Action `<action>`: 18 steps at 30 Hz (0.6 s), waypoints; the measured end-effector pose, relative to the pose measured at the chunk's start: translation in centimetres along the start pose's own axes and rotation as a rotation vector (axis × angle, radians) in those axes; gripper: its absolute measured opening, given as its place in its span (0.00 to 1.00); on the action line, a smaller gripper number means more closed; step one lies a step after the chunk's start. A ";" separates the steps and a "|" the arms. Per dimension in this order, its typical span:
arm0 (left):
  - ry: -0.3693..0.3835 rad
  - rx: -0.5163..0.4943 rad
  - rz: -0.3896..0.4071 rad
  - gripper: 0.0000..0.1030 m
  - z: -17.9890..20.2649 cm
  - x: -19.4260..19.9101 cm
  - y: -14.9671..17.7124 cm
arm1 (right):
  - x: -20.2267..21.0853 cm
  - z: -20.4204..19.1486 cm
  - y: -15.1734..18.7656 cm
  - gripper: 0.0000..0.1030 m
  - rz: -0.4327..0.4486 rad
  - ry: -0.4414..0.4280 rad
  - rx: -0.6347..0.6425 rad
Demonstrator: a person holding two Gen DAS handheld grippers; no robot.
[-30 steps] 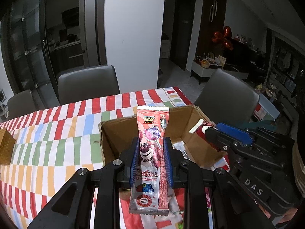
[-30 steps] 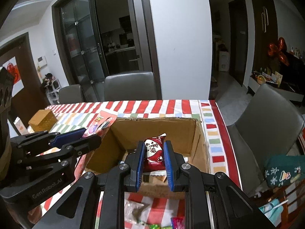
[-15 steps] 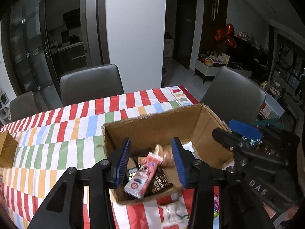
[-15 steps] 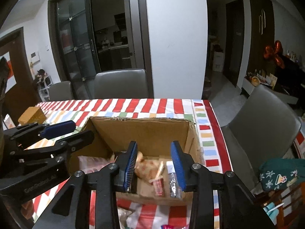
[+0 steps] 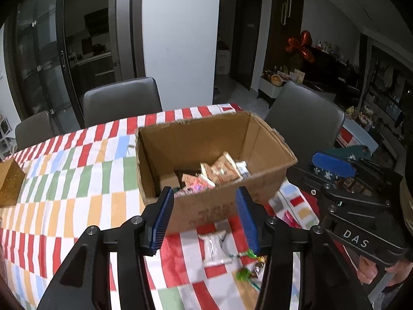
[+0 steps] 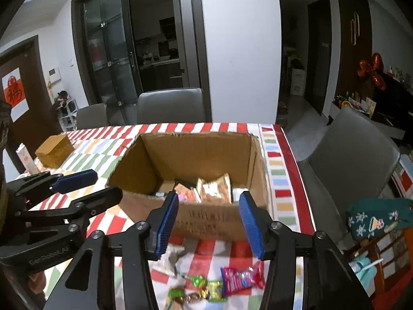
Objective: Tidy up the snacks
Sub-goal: 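Move both tools back toward the remaining snacks on the table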
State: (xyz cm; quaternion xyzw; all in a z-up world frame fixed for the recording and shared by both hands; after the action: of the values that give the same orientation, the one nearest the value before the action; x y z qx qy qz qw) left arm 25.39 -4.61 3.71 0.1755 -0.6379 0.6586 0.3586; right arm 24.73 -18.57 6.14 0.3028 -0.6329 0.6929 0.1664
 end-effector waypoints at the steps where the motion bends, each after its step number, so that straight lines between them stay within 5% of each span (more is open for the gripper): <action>1: 0.001 0.004 -0.002 0.50 0.1 0.2 0.4 | 0.2 0.0 0.3 0.50 -0.002 0.003 0.000; 18: 0.011 0.034 -0.113 0.52 0.8 -1.5 7.5 | 0.1 1.3 7.2 0.66 -0.116 0.018 -0.091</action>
State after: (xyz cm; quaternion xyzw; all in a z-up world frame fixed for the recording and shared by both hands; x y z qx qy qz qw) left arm 21.03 -5.20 -2.60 0.2139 -0.6137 0.6490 0.3956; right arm 20.56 -20.89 0.65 0.3247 -0.6436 0.6553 0.2256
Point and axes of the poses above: each gripper's, at about its wrist camera, not at the fingertips, and x roughly against the way its jaws point, z to its right, y to its underside, the point moved 1 cm from there along -x, roughly the way its jaws point, and after that the axes turned 6 degrees about x, right-handed, at the moved point
